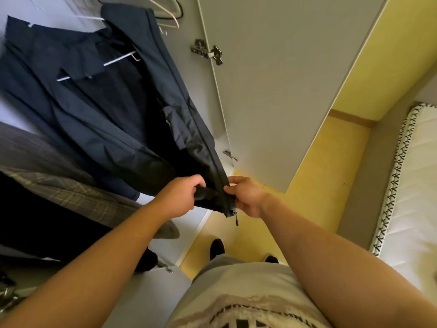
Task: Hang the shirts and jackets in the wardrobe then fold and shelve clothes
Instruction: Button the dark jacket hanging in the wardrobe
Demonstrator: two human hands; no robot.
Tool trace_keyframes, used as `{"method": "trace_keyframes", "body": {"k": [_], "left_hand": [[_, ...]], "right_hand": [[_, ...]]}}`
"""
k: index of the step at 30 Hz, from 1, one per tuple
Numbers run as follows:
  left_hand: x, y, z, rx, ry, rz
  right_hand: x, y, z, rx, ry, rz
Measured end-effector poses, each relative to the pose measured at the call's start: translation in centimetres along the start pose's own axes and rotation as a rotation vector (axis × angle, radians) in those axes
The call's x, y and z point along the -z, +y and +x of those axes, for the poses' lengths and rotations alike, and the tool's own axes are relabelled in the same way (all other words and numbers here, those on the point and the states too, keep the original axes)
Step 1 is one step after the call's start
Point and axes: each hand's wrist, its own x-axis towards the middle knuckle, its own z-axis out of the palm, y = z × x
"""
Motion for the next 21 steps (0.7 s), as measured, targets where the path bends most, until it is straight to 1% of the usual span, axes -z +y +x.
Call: {"method": "trace_keyframes", "body": {"k": [2,6,8,10,12,13,16,18,21], "left_hand": [[1.6,-0.4,0.2,-0.026,-0.007,-0.149],[3.9,-0.5,0.7,-0.093,0.044,-0.235],[5.1,-0.1,0.7,-0.072,-0.002,-0.397],[6.4,0.7,0.5,0.006,-0.094,-0.556],[7.4,1.5,0.3,0.098,-0.151,-0.570],[7.6,1.8,0.4,0.146,-0.153,-0.565],[7.6,2.5,0.8,0.297,-0.049,-0.636],[7.6,2.5,1.2,0.331,0.002,-0.665],[7.8,2.3,1.8,0.373,0.017,-0.691]], "right_hand": [[-0.4,-1.4,-0.5,0.047,-0.030,0.088],[-1.7,-3.5,-1.3,0.143,-0.056,0.218],[-2.4,-4.5,-1.5,0.161,-0.052,0.285],[-3.0,-5.3,-1.7,0.159,-0.051,0.356],[-3.7,-6.0,-1.9,0.166,-0.075,0.394],[-4.0,-6.1,-2.0,0.175,-0.105,0.395],[-4.9,-6.2,-2.0,0.217,-0.190,0.348],[-5.4,-6.2,-1.7,0.241,-0.181,0.317],[-6.0,-6.4,-1.3,0.271,-0.113,0.261]]}}
